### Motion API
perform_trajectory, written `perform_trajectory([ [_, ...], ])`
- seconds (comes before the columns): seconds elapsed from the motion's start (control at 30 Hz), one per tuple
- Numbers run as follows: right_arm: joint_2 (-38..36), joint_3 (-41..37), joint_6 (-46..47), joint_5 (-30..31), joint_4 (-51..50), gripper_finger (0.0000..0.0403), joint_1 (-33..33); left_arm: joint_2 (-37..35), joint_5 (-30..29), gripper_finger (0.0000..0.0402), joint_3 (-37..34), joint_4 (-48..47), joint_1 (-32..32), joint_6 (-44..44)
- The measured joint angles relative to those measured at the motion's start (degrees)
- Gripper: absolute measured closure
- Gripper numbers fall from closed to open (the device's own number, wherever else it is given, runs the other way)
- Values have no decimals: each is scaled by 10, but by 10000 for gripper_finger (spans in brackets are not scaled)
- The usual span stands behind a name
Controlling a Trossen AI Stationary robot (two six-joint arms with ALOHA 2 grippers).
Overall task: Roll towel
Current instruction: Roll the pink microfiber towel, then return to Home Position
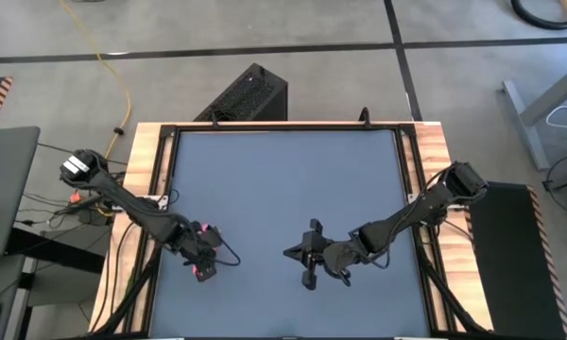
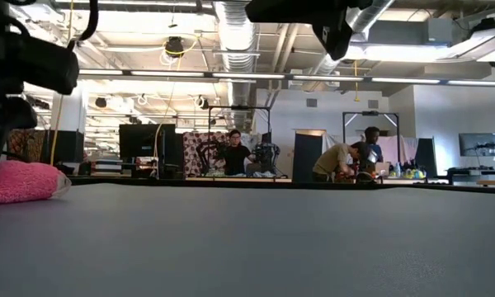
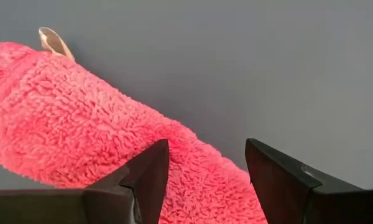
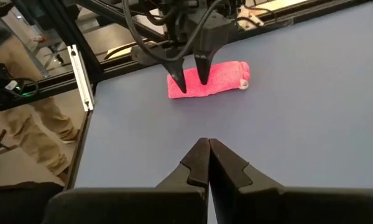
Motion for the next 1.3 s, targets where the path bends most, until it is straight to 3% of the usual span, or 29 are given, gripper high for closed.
perform_trajectory([
  [0.17,0,0,14,-32,-1,375,-10,16,22,198,0,-1,-1,34],
  [0.37,0,0,18,-69,17,375,-29,-21,6,198,22,1,6,101],
  [0.47,11,0,-9,-93,101,375,-46,-34,-30,198,35,2,15,160],
  [0.6,35,0,-55,-198,229,375,-74,-35,-33,198,56,47,36,261],
  [0.77,41,0,-60,-239,263,375,-100,-35,-37,198,95,112,54,374],
  [0.97,27,0,-102,-270,239,375,-116,-37,-60,198,148,132,73,490],
  [1.13,-30,0,-138,-272,131,375,-141,-70,-112,206,160,140,94,589],
  [1.3,-103,0,-179,-269,5,375,-180,-148,-96,239,135,141,155,680],
])
